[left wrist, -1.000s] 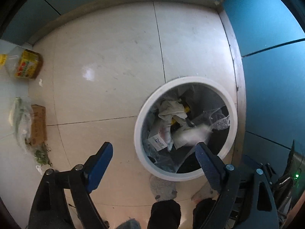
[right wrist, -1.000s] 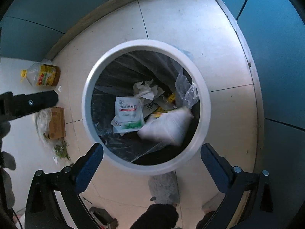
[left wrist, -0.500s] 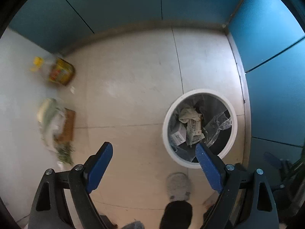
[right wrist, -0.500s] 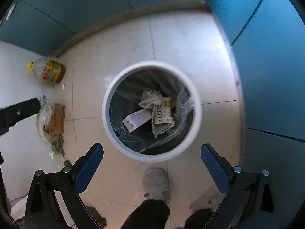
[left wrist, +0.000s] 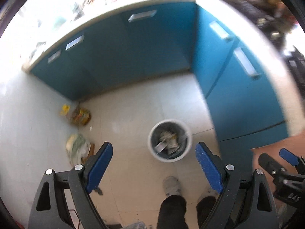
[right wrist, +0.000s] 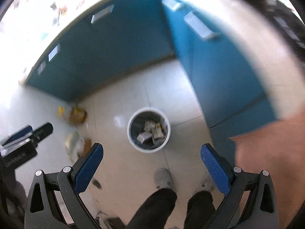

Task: Collect trash
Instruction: 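Move both tools back up to the counter, then grasp the red packet with the left tool while the right tool grasps the noodle bag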

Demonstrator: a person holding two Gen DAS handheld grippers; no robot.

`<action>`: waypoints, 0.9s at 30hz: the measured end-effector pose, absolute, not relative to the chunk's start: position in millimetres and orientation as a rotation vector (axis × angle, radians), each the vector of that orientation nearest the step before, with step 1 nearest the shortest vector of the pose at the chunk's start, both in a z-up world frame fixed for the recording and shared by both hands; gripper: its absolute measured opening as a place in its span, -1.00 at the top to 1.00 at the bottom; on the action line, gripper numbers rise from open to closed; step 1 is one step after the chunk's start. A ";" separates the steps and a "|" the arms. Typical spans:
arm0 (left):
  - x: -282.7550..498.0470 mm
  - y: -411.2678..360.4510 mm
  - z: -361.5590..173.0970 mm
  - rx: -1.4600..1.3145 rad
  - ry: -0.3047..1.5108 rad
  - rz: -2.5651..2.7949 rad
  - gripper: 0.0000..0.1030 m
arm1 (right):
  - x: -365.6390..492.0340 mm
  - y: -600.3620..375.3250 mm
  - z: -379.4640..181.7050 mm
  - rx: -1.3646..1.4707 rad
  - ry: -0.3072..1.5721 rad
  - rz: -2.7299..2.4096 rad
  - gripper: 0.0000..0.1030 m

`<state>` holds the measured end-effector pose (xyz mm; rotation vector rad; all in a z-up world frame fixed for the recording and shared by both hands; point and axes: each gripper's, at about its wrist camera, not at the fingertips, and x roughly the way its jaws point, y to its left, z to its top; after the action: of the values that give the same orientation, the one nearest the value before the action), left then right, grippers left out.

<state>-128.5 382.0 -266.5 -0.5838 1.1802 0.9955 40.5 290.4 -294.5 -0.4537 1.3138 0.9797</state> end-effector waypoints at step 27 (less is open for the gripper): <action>432.2 117.0 -276.8 -0.217 1.272 0.250 -0.70 | 511.1 -208.4 -246.3 0.534 1.170 0.068 -0.60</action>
<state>432.2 117.0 -276.8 -0.2167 1.2725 0.2502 511.1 -208.4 -246.3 0.5342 1.1704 0.0684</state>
